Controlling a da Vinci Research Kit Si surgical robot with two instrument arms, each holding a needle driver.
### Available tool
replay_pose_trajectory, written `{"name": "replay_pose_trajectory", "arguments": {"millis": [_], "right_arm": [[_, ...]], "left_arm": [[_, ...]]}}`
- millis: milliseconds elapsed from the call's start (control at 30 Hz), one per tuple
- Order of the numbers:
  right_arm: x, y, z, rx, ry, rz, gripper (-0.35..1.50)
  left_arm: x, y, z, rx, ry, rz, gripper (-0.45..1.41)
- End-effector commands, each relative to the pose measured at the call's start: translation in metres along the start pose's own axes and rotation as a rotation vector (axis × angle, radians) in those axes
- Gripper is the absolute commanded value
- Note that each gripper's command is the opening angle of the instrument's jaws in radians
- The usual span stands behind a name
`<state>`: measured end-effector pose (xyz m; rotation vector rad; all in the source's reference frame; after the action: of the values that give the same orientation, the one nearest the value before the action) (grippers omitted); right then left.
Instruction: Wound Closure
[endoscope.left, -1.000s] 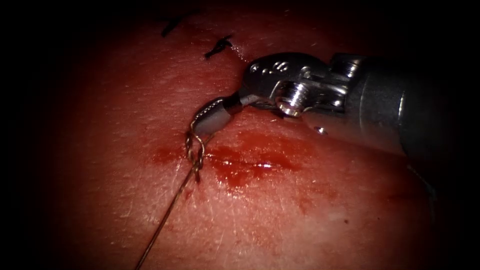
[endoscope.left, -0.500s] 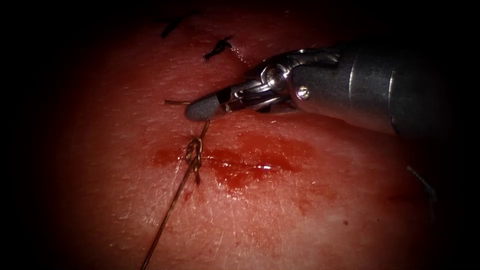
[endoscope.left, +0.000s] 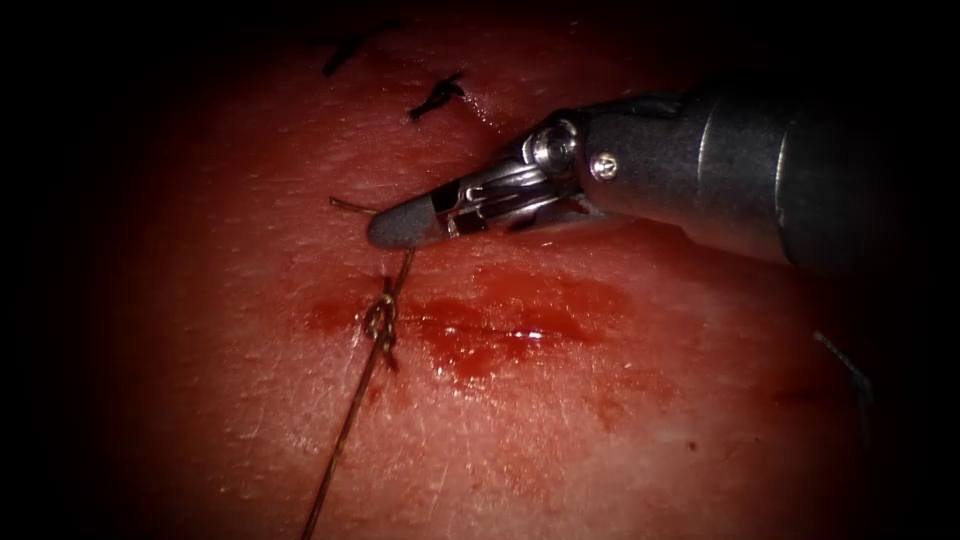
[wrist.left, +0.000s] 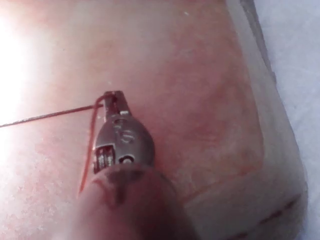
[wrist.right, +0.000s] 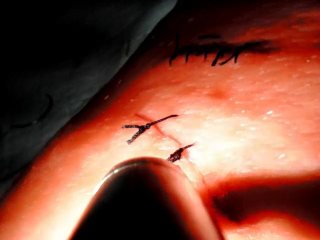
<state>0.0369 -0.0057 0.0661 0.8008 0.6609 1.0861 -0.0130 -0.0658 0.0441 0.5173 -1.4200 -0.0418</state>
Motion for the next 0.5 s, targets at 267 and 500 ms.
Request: {"name": "replay_pose_trajectory", "arguments": {"millis": [267,500], "right_arm": [[0.0013,0.0003,0.0001,-0.029,0.026,0.007,-0.35],[0.0014,0.0003,0.0001,-0.031,0.034,0.014,-0.35]], "left_arm": [[0.0036,-0.0023,0.0021,0.054,0.042,-0.049,-0.45],[0.0057,-0.0026,0.0024,0.08,0.045,-0.063,-0.45]]}}
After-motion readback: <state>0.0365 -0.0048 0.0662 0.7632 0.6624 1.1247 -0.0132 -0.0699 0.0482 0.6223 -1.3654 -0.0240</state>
